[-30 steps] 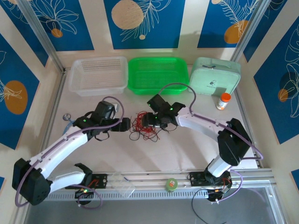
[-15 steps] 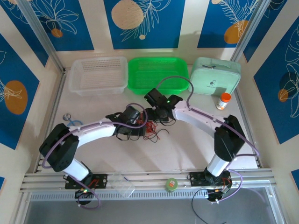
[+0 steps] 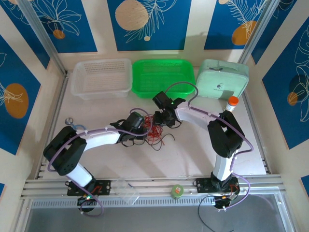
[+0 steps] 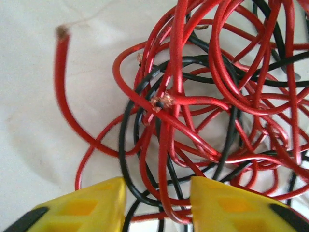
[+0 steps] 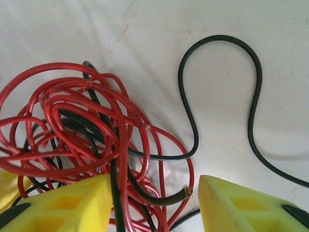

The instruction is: Untangle the cables

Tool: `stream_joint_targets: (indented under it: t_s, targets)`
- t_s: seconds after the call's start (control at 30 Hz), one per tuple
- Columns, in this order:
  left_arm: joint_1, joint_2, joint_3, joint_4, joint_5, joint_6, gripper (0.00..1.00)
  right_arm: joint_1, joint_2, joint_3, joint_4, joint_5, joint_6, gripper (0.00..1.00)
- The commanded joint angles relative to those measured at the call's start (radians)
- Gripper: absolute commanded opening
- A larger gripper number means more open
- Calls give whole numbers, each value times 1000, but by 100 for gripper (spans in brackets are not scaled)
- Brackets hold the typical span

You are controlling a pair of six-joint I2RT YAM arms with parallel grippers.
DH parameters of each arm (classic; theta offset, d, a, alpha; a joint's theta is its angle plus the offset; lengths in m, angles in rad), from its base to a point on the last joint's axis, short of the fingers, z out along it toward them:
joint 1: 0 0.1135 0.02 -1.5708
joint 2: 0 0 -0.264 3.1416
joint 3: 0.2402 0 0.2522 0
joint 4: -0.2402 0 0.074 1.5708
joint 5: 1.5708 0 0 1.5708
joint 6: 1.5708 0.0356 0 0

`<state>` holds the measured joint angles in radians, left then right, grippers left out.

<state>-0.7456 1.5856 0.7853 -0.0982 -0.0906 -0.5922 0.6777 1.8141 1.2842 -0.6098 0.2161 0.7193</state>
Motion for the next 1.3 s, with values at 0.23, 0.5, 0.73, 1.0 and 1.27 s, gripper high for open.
stream_joint_targets:
  t_s: [0.23,0.5,0.73,1.0,1.27]
  targets:
    - [65,-90,-91,53,-22,56,0,-87,-28,-178,64,-18,39,14]
    - [107,-343,-116,-129,-100,115,0,-133,-176,-316,40,-29,43,26]
    - [111,-444,-79,-214,-66,143,47,-61,-295,-214,-107,6,17,53]
    - [108,-436,-9,-280,5,147,72,86,-235,-5,-192,40,12,73]
    - [109,-233,-77,-64,8,20,73,56,33,114,-197,76,34,72]
